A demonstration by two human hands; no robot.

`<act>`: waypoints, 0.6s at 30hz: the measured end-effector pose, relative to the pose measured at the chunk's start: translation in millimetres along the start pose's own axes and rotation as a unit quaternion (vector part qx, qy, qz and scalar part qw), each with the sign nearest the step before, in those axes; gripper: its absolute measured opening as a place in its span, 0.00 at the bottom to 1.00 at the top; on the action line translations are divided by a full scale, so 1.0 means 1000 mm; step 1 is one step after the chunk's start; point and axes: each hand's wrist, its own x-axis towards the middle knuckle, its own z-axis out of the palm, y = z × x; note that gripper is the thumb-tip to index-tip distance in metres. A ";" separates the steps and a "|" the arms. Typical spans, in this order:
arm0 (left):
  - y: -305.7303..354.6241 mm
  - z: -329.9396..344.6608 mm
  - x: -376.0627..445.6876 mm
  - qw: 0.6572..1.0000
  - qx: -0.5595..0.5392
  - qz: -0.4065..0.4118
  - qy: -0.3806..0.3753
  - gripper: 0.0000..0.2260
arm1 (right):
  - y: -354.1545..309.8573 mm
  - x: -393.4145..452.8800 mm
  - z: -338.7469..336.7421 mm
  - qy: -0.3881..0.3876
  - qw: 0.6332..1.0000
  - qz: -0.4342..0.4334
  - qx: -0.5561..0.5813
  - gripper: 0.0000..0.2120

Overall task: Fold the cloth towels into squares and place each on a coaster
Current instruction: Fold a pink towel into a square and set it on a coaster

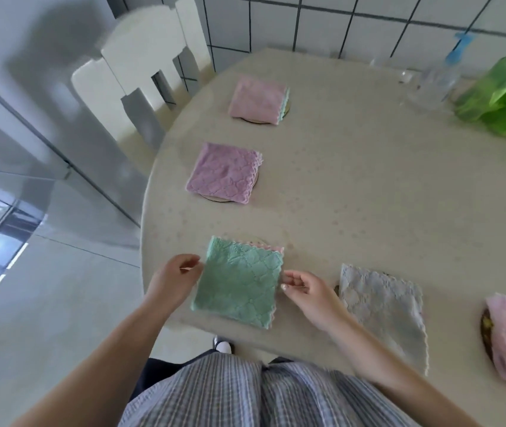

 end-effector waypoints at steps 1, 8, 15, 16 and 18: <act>-0.002 -0.002 0.008 0.999 0.013 0.017 -0.029 0.11 | -0.004 0.002 0.008 0.012 1.000 0.009 0.011 0.12; -0.008 0.002 0.051 0.991 0.026 0.071 -0.113 0.03 | -0.022 -0.002 0.036 0.115 0.992 0.047 0.015 0.15; -0.002 0.006 0.060 0.984 0.061 0.101 -0.132 0.06 | -0.031 -0.005 0.049 0.155 0.986 0.064 0.024 0.15; -0.003 0.006 0.060 0.983 0.062 0.105 -0.136 0.06 | -0.032 -0.006 0.051 0.160 0.985 0.061 0.021 0.15; -0.005 0.006 0.062 0.982 0.056 0.109 -0.143 0.06 | -0.032 -0.006 0.054 0.172 0.983 0.054 0.021 0.15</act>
